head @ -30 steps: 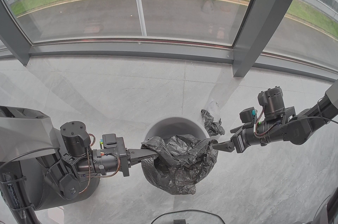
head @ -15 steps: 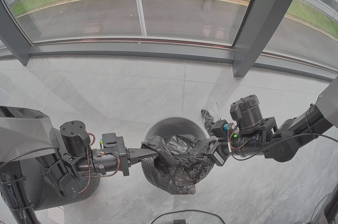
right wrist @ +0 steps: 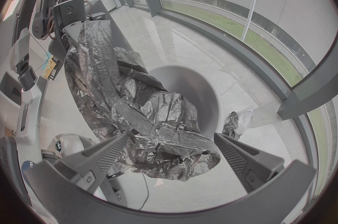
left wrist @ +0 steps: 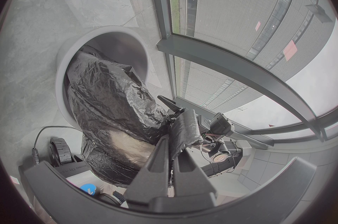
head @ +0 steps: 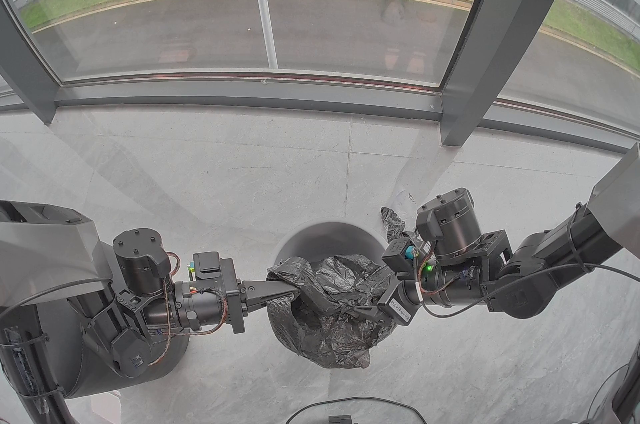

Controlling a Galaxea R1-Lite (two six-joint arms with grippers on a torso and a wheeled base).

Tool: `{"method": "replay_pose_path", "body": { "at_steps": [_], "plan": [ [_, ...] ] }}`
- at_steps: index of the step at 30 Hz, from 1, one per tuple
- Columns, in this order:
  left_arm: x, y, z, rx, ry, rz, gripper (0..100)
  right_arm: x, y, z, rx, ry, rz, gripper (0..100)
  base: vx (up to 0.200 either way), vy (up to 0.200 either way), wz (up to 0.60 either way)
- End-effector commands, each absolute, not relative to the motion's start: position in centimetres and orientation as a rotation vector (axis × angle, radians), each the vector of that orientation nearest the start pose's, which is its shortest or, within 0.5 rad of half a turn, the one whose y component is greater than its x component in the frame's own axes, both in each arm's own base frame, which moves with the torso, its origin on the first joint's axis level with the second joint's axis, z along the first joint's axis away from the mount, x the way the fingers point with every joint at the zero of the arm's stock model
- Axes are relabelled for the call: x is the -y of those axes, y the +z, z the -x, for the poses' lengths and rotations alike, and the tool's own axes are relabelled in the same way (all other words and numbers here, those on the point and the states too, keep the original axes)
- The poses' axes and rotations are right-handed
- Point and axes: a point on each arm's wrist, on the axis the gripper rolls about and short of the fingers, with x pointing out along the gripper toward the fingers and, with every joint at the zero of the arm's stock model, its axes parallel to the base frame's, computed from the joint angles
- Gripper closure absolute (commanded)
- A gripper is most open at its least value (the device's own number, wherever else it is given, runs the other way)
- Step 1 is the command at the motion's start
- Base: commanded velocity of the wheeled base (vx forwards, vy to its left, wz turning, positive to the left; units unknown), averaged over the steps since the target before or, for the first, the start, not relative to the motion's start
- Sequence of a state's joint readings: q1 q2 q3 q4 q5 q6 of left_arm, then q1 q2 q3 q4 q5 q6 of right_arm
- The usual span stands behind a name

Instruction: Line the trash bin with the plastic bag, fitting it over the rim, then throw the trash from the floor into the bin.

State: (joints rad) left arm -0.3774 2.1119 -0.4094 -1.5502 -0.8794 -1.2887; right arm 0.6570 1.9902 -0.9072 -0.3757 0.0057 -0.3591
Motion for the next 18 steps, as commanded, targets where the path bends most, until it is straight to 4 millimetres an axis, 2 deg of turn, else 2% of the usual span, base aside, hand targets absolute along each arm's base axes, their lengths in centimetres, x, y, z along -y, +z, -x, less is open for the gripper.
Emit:
{"method": "replay_pose_path", "body": {
  "at_steps": [1, 5, 13, 18],
  "plan": [
    [12.6, 6.0, -27.2, -0.939, -0.97, 1.142, 100, -22.0, 8.8, -27.2, -0.56, 0.777, 0.571, 0, 0.0, 0.0, 0.0],
    [12.6, 6.0, -27.2, -0.939, -0.97, 1.142, 100, -22.4, 8.7, -27.1, -0.557, 0.789, 0.575, 0, 0.0, 0.0, 0.0],
    [12.6, 6.0, -27.2, -0.939, -0.97, 1.142, 100, -22.9, 7.4, -26.5, -0.597, 0.812, 0.595, 0, 0.0, 0.0, 0.0],
    [12.6, 6.0, -27.2, -0.939, -0.97, 1.142, 100, -23.2, 6.4, -27.0, -0.613, 0.81, 0.598, 0, 0.0, 0.0, 0.0]
  ]
}}
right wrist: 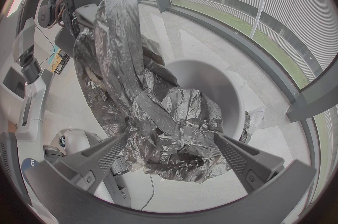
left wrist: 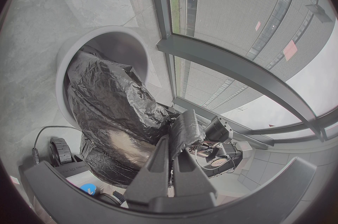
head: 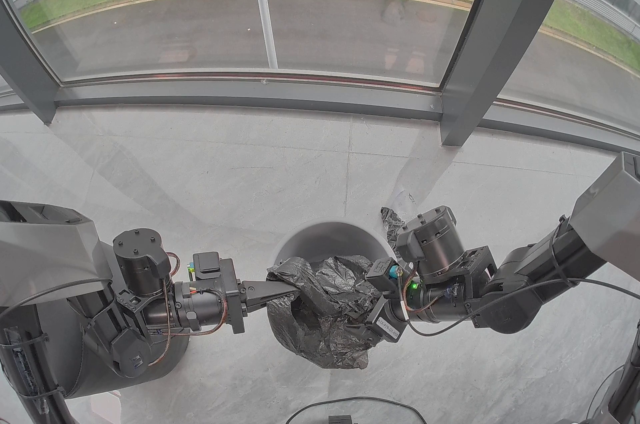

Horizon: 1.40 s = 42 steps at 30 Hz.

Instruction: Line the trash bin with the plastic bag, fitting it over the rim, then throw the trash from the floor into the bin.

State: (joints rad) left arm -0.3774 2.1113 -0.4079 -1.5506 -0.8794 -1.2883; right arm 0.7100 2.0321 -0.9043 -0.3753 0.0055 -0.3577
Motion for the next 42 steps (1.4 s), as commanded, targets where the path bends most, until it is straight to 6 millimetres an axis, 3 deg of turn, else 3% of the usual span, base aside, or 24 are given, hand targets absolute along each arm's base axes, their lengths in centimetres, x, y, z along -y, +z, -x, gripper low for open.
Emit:
{"method": "replay_pose_path", "body": {
  "at_steps": [1, 7, 8, 23, 28, 36, 42],
  "plan": [
    [12.6, 6.0, -27.2, -0.939, -0.97, 1.142, 100, -23.5, 6.0, -27.4, -0.618, 0.805, 0.597, 0, 0.0, 0.0, 0.0],
    [12.6, 6.0, -27.2, -0.939, -0.97, 1.142, 100, -23.9, 5.4, -29.0, -0.613, 0.769, 0.586, 0, 0.0, 0.0, 0.0],
    [12.6, 6.0, -27.2, -0.94, -0.969, 1.143, 100, -23.9, 5.4, -29.0, -0.613, 0.769, 0.586, 100, 0.0, 0.0, 0.0],
    [12.8, 6.1, -27.0, -0.916, -0.978, 1.118, 100, -23.2, 7.0, -29.3, -0.578, 0.728, 0.564, 100, 0.0, 0.0, 0.0],
    [12.5, 5.8, -27.3, -0.832, -1.006, 0.998, 100, -22.3, 8.2, -30.5, -0.519, 0.671, 0.496, 100, 0.0, 0.0, 0.0],
    [10.3, 5.6, -29.7, -0.64, -0.986, 0.834, 100, -21.1, 9.4, -32.1, -0.477, 0.621, 0.46, 100, 0.0, 0.0, 0.0],
    [11.6, 6.8, -30.4, -0.491, -0.852, 0.705, 100, -21.2, 9.6, -32.1, -0.47, 0.62, 0.456, 100, 0.0, 0.0, 0.0]
  ]
}}
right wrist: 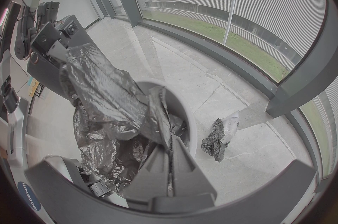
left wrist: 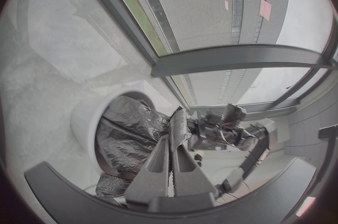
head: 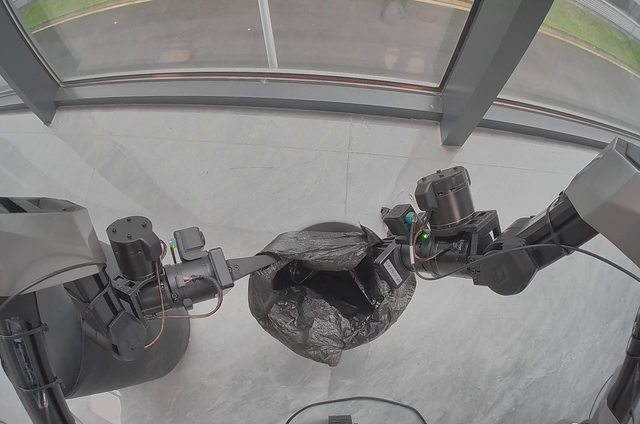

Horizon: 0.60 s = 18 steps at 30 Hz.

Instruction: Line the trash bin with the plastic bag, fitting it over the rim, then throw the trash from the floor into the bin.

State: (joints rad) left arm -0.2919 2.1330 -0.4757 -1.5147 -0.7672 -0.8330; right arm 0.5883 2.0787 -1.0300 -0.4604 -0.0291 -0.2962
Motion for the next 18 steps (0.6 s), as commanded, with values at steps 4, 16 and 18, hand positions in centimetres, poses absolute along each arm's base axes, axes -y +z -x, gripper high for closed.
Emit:
{"method": "replay_pose_path", "body": {
  "at_steps": [4, 16, 18],
  "plan": [
    [14.0, 7.1, -31.1, -0.415, -0.582, 0.582, 100, -21.2, 9.7, -32.2, -0.466, 0.621, 0.453, 100, 0.0, 0.0, 0.0],
    [16.0, 7.6, -31.6, -0.324, -0.435, 0.363, 100, -21.4, 9.2, -34.1, -0.426, 0.584, 0.413, 100, 0.0, 0.0, 0.0],
    [16.1, 7.6, -31.4, -0.326, -0.442, 0.361, 100, -21.2, 9.0, -34.5, -0.429, 0.573, 0.407, 100, 0.0, 0.0, 0.0]
  ]
}}
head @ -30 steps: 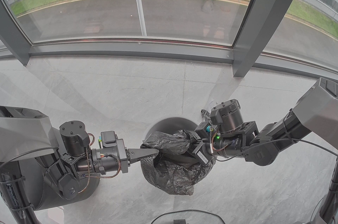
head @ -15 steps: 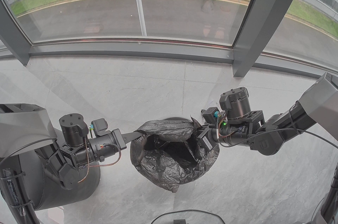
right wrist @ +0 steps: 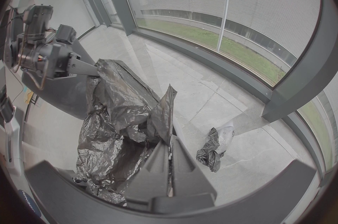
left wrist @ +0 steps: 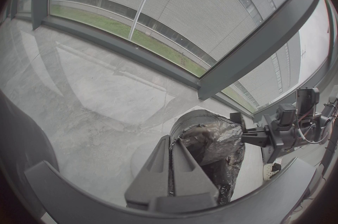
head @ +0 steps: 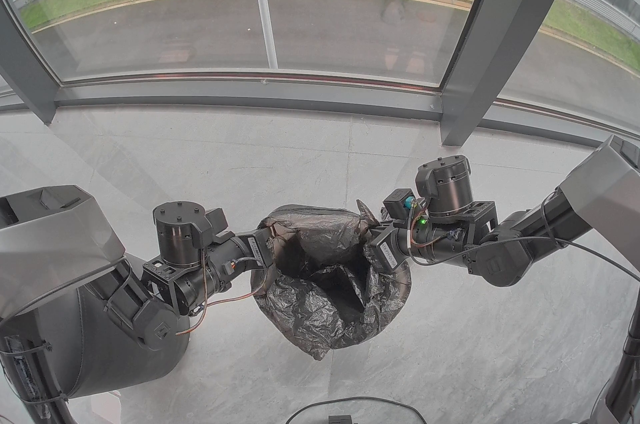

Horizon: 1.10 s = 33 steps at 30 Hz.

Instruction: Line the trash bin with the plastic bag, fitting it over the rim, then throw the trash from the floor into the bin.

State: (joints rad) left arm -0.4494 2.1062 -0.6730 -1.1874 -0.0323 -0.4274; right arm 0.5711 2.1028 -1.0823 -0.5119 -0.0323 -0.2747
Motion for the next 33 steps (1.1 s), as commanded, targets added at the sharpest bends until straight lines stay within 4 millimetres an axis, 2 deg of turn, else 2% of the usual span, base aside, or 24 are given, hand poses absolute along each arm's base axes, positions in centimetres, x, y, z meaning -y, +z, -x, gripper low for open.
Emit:
{"method": "replay_pose_path", "body": {
  "at_steps": [1, 10, 14, 33],
  "plan": [
    [16.1, 7.6, -31.4, -0.327, -0.442, 0.359, 100, -21.1, 8.9, -34.6, -0.433, 0.571, 0.408, 100, 0.0, 0.0, 0.0],
    [16.2, 7.0, -31.6, -0.355, -0.488, 0.355, 100, -19.8, 7.4, -36.6, -0.426, 0.525, 0.388, 100, 0.0, 0.0, 0.0],
    [16.0, 6.6, -31.9, -0.358, -0.5, 0.325, 100, -19.6, 6.9, -37.4, -0.37, 0.51, 0.367, 100, 0.0, 0.0, 0.0],
    [15.6, 4.2, -34.9, -0.368, -0.509, 0.297, 100, -20.1, 5.2, -38.6, -0.285, 0.501, 0.337, 100, 0.0, 0.0, 0.0]
  ]
}}
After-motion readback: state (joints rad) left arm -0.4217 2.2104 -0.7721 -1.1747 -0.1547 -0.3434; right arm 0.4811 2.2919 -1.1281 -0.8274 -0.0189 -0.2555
